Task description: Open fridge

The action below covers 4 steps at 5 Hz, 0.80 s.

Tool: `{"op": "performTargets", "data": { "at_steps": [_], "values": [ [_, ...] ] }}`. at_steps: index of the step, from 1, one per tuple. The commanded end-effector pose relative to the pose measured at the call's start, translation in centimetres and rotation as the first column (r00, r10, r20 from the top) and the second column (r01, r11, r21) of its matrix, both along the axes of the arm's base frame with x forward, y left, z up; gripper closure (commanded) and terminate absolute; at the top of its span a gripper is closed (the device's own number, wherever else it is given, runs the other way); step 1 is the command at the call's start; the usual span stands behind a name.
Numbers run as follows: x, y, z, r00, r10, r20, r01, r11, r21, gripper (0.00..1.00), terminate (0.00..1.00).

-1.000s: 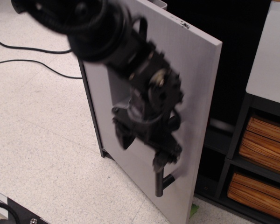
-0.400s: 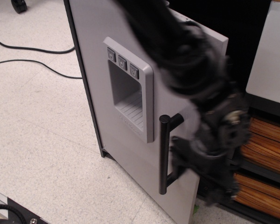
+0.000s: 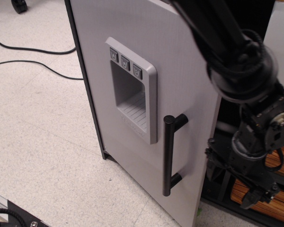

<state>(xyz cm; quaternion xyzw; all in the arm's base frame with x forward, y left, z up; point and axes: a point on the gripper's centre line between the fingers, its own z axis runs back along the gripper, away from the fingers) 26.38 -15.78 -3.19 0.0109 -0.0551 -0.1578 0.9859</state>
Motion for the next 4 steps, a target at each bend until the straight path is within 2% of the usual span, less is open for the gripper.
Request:
{"op": "performTargets", "data": {
  "at_steps": [1, 3, 4],
  "values": [
    [3.1, -0.1, 2.8, 0.995, 0.058, 0.086, -0.055, 0.998, -0.034, 0.00, 0.00],
    [5.9, 2.6, 4.7, 0.975, 0.189, 0.116, -0.183, 0.981, -0.063, 0.00, 0.00],
    [6.1, 3.8, 5.5, 0.964, 0.230, 0.132, -0.225, 0.973, -0.051, 0.00, 0.00]
  ]
}}
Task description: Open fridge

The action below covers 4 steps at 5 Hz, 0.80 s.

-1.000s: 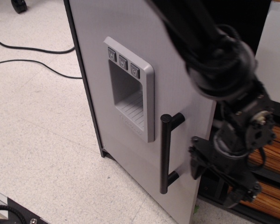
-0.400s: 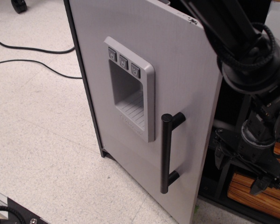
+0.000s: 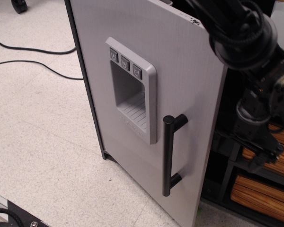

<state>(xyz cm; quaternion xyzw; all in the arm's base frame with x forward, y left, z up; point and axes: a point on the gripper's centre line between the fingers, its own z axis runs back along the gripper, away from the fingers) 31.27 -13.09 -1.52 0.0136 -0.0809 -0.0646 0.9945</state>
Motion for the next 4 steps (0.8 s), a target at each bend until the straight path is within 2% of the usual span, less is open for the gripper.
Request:
{"op": "performTargets", "data": {
  "at_steps": [1, 3, 4],
  "values": [
    [0.5, 2.1, 4.9, 0.994, 0.075, 0.079, -0.073, 0.997, -0.025, 0.00, 0.00],
    [-2.7, 5.4, 6.9, 0.992, 0.122, 0.006, -0.122, 0.991, -0.052, 0.00, 0.00],
    [-4.6, 7.0, 7.1, 0.991, 0.132, -0.017, -0.132, 0.990, -0.038, 0.00, 0.00]
  ]
}}
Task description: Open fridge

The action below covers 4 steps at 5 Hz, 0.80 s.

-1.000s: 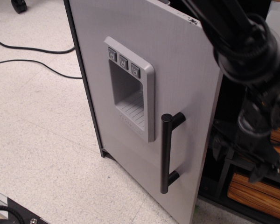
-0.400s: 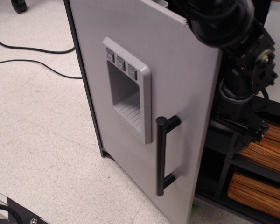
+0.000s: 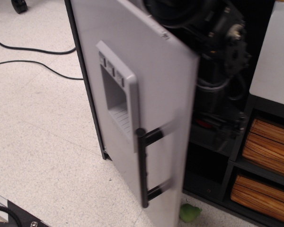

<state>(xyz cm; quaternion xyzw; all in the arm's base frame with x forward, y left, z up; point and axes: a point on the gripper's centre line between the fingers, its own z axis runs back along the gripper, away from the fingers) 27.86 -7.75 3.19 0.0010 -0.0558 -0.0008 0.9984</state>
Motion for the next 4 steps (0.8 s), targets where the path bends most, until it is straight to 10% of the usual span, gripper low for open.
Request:
{"op": "performTargets", "data": {
  "at_steps": [1, 3, 4],
  "values": [
    [-3.0, 3.5, 1.5, 1.000, 0.006, 0.000, -0.006, 1.000, 0.017, 0.00, 0.00],
    [-7.2, 7.5, 0.0, 0.999, -0.051, 0.016, 0.050, 0.997, 0.064, 0.00, 0.00],
    [-9.2, 10.6, -0.7, 0.996, -0.081, 0.022, 0.078, 0.992, 0.097, 0.00, 1.00]
  ]
}}
